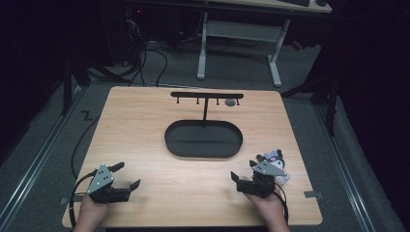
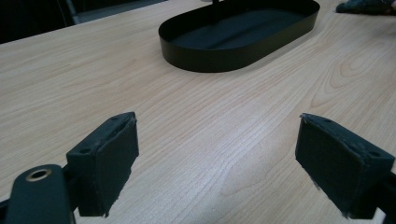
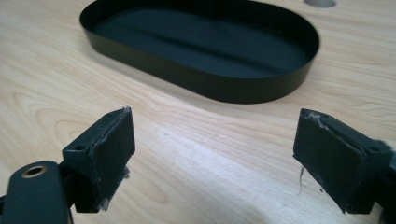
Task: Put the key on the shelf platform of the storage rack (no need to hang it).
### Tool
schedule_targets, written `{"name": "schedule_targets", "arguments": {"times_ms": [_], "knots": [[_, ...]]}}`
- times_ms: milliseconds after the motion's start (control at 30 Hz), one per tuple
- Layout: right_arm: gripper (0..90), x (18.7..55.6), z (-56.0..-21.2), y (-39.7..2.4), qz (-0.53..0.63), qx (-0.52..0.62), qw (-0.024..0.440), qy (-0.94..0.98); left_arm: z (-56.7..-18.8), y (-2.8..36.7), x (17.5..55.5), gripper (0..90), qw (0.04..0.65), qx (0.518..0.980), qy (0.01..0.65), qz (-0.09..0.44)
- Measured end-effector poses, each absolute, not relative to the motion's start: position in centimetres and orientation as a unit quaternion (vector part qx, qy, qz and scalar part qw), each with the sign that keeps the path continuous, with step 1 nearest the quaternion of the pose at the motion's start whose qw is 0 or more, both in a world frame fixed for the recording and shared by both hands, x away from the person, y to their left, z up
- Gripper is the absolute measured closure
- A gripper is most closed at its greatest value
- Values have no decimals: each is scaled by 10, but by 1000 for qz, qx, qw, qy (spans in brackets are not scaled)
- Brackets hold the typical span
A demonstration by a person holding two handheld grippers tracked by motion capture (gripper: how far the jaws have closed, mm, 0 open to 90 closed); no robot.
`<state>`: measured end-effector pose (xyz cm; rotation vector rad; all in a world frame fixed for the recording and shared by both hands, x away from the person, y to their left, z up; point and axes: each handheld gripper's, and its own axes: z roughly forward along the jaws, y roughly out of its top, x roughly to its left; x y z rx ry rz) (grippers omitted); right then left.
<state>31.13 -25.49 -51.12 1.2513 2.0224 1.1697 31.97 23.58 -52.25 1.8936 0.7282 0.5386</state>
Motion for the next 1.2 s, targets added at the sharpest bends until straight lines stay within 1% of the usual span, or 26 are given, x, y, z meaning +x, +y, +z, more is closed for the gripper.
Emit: {"name": "schedule_targets", "arguments": {"times_ms": [433, 600, 867, 1067, 1200], "knots": [[122, 308, -517, -264, 423, 462, 239, 742, -523, 225, 323, 138, 487, 794, 291, 221], [141, 309, -515, -267, 423, 478, 221, 737, -523, 226, 321, 139, 486, 795, 290, 219], [141, 310, -516, -263, 411, 478, 234, 740, -523, 227, 321, 139, 485, 795, 291, 219], [147, 311, -520, -255, 380, 473, 264, 750, -524, 226, 321, 139, 484, 796, 290, 219], [145, 313, -521, -254, 358, 490, 266, 749, -524, 225, 321, 139, 483, 797, 289, 219]]}}
